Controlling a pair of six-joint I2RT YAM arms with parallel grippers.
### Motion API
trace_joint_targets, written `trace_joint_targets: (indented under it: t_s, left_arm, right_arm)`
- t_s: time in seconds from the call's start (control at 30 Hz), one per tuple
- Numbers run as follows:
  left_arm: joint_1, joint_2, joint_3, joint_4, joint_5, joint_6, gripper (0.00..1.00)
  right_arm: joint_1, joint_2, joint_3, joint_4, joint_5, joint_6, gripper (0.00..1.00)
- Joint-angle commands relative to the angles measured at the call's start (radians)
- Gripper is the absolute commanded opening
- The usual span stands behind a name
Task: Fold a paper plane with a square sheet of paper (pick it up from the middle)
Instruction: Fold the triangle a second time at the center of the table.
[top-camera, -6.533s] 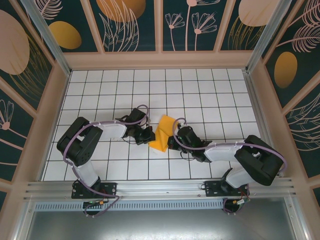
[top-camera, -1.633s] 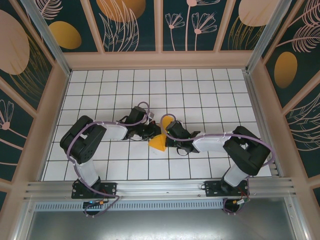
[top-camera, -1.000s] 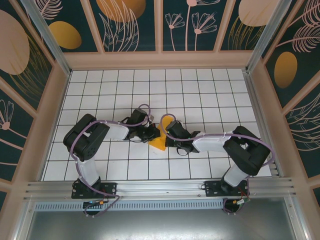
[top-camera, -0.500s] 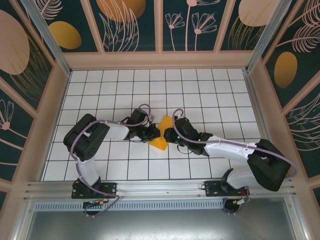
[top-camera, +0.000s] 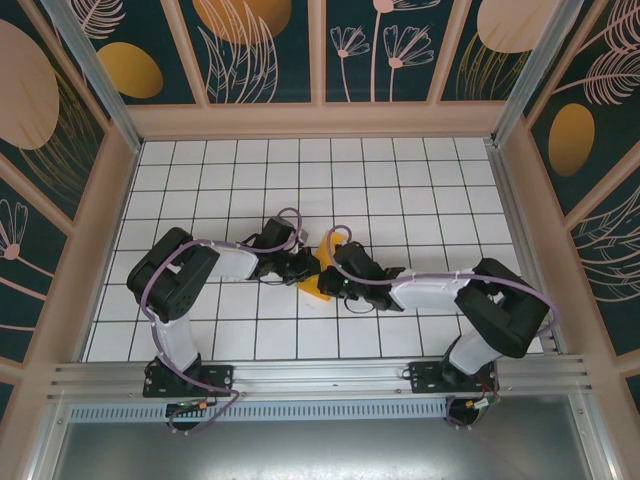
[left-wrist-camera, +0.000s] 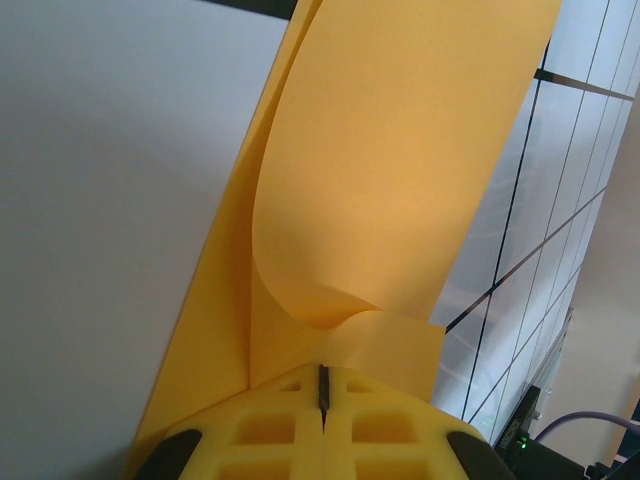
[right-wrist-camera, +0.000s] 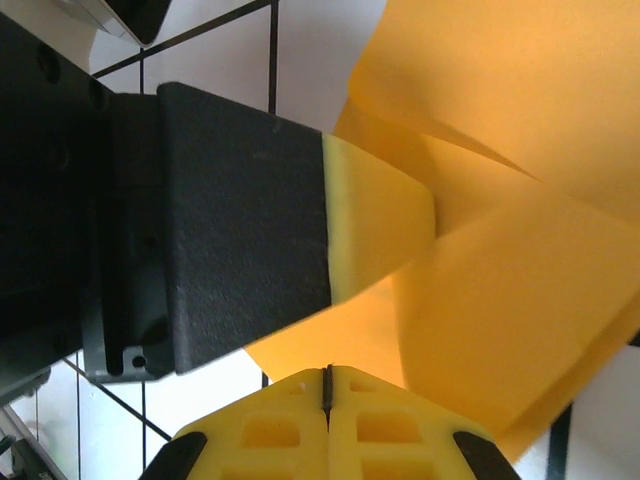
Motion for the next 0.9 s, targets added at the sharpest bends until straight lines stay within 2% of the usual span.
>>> trace_joint_targets:
  t_s: [0.0, 0.2, 0.67, 0.87]
  left_arm:
    - [-0.001, 0.032, 0.005, -0.062, -0.026, 0.028, 0.0]
    - [0.0, 0.035, 0.005, -0.064, -0.025, 0.029, 0.0]
    - [-0.001, 0.043, 0.007, -0.07, -0.025, 0.032, 0.0]
    - [0.0, 0.038, 0.006, -0.074, -0.029, 0.035, 0.0]
  right_arm:
    - [-0.002, 0.04, 0.038, 0.004, -0.028, 0.016, 0.0]
    - [-0.003, 0.082, 0.04, -0.039, -0.028, 0.019, 0.0]
    - [-0.002, 0.078, -0.06, 0.009, -0.056, 0.078, 0.0]
    - [0.009, 0.007, -0.059, -0.027, -0.039, 0.09, 0.0]
